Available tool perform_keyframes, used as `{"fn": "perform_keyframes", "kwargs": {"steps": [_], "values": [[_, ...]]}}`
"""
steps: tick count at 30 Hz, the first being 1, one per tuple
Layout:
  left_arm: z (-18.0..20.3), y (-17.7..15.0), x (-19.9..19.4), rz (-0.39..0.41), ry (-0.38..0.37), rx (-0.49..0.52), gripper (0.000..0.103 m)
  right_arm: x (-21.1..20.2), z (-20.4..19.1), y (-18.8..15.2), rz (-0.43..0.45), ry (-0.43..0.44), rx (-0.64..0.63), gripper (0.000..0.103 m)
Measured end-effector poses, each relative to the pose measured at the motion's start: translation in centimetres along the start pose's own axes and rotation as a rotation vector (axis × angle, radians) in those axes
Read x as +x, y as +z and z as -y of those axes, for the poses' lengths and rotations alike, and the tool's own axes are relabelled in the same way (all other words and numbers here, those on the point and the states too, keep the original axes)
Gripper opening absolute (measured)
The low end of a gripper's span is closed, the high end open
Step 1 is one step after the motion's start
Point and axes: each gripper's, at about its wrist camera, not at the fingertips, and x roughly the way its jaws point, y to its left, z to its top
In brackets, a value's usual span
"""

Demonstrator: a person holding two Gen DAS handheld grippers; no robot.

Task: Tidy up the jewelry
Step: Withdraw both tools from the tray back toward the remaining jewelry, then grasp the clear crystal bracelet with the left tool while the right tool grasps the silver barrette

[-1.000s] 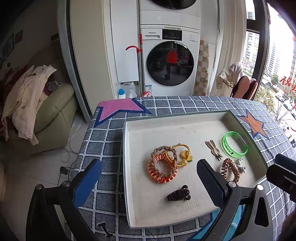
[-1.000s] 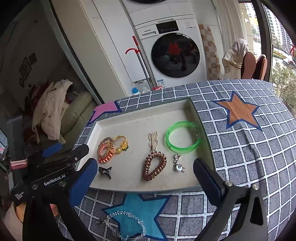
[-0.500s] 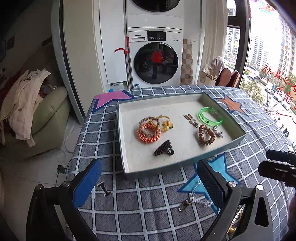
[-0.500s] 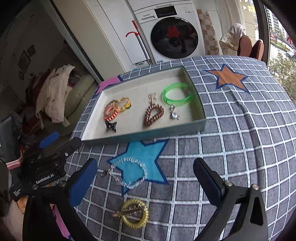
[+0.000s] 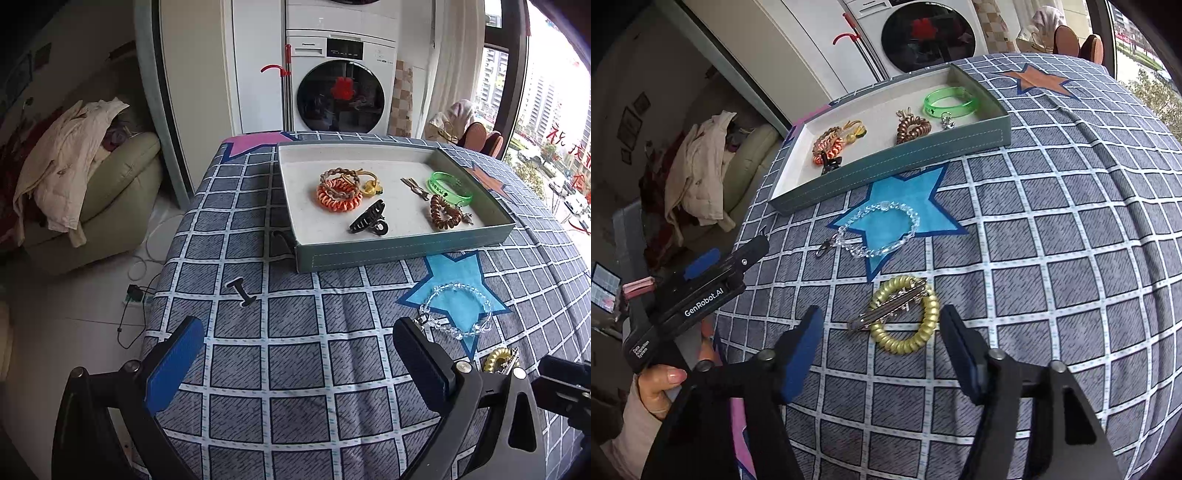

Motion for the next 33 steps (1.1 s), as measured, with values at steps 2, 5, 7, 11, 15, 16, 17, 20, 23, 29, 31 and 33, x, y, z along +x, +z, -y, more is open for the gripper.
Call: {"fn": "perform_keyframes", "kwargs": {"steps": [2, 5, 7, 11, 15, 16, 17, 20, 23, 29, 31, 33], "values": [[-0.2, -0.1, -0.2, 0.003, 0.002, 0.001, 0.103, 0.5, -0.5, -0.3, -0.005, 0.003, 0.004, 0.048], [-0.4, -0.3, -0.5, 0.01, 0.005, 0.004, 0.103, 1.4, -0.5, -0.6, -0.017, 0.013, 0.045, 0.042], [-0.6, -0.4, -0.6, 0.011, 0.004, 0.003, 0.103, 1.8, -0.2, -0.7, -0.018, 0.004, 0.08, 0.041], [-0.7, -0.3, -0.6, 0.012, -0.002, 0.001, 0.103, 2.3, 0.6, -0.6, -0.009, -0.013, 0.152, 0.04], [-0.4, -0.2, -0.6, 0.012, -0.01, 0.005, 0.103, 2.8, -0.3, -0.3, 0.002, -0.072, 0.1, 0.04], [-0.3, -0.2, -0.6, 0.013, -0.014, 0.008, 0.103, 2.9, -0.8, -0.3, 0.003, -0.096, 0.071, 0.04], [-0.1, -0.2, -0.6, 0.013, -0.017, 0.013, 0.103, 3.0, -1.0, -0.3, 0.003, -0.112, 0.053, 0.039], [0.5, -0.1, -0.5, 0.014, -0.027, 0.034, 0.103, 3.1, -0.9, -0.3, 0.001, -0.145, 0.018, 0.023], [1.2, 0.0, -0.3, 0.01, -0.037, 0.054, 0.103, 2.8, -0.4, -0.2, -0.006, -0.139, 0.005, 0.019], [3.1, 0.6, 0.5, -0.016, -0.103, 0.083, 0.103, 2.1, 0.3, -0.6, -0.003, -0.13, -0.043, 0.018], [4.0, 0.9, 0.9, -0.024, -0.118, 0.104, 0.103, 1.8, 0.8, -0.6, 0.0, -0.112, -0.026, 0.018], [4.9, 1.2, 1.2, -0.024, -0.13, 0.126, 0.103, 1.4, 1.2, -0.6, 0.007, -0.096, -0.014, 0.018]]}}
